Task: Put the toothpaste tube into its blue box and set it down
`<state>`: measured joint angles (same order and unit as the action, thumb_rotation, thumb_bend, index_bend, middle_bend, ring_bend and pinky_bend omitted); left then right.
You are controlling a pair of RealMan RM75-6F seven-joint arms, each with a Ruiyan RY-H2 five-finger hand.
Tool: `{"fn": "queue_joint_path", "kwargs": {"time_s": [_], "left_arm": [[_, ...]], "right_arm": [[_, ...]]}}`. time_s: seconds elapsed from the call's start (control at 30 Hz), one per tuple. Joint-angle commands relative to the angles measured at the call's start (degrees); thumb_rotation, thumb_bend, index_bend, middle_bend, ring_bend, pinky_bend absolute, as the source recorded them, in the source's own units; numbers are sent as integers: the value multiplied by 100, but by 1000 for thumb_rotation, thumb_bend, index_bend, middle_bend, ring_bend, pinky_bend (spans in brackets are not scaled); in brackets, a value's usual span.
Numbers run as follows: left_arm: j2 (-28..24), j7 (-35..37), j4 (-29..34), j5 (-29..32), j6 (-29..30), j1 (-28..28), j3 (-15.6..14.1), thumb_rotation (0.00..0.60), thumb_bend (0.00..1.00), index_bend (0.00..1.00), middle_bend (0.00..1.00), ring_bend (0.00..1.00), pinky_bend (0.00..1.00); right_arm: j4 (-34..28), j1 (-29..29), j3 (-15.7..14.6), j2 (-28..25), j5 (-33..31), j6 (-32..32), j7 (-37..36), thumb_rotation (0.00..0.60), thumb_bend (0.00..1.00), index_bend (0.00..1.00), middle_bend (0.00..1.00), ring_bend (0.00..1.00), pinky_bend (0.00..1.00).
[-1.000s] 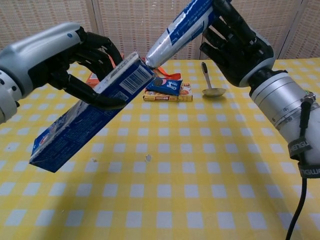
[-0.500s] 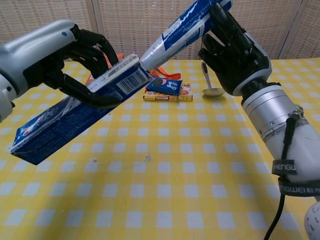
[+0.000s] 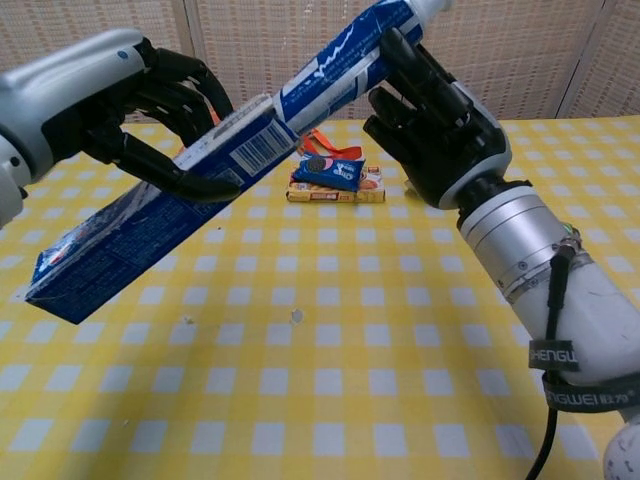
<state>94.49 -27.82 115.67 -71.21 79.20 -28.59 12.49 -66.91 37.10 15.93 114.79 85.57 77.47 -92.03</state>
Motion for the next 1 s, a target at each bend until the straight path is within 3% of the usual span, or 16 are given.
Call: {"fn": "queue_joint_path", "kwargs": {"time_s": [0.03,0.6,0.67,0.8,0.9,1.0], "left_arm": [[-27,29,42,-25,-5,-9,20,600,164,493,679,488,313],[-59,341,195,-389,6,-58,51,600,164,501,679,506,309],[-61,359,200,-396,3,-59,49,600,164,501,679,506,307],[-78,461,218,-457,33,-44,64,600,163,502,679,506,302],[-138,577,247,-551,73,-22,90,600,164,502,679,505,300],[-214,747,273,-698,209,40,151,600,164,502,679,505,298]], "right_arm": [[20,65,-87,-10,103,-94,175,600,425,888,664,798,1000],[-586,262,-199,-382,211,-508,1171,600,426,865,615,710,966],[-630,233,-203,-413,236,-441,1101,600,425,782,575,672,913],[-610,173,-213,-468,347,-228,914,600,425,409,414,522,725],[-613,158,-228,-539,454,-93,842,600,425,105,254,359,525],[-649,160,-260,-674,595,25,729,600,425,0,140,268,415]]}}
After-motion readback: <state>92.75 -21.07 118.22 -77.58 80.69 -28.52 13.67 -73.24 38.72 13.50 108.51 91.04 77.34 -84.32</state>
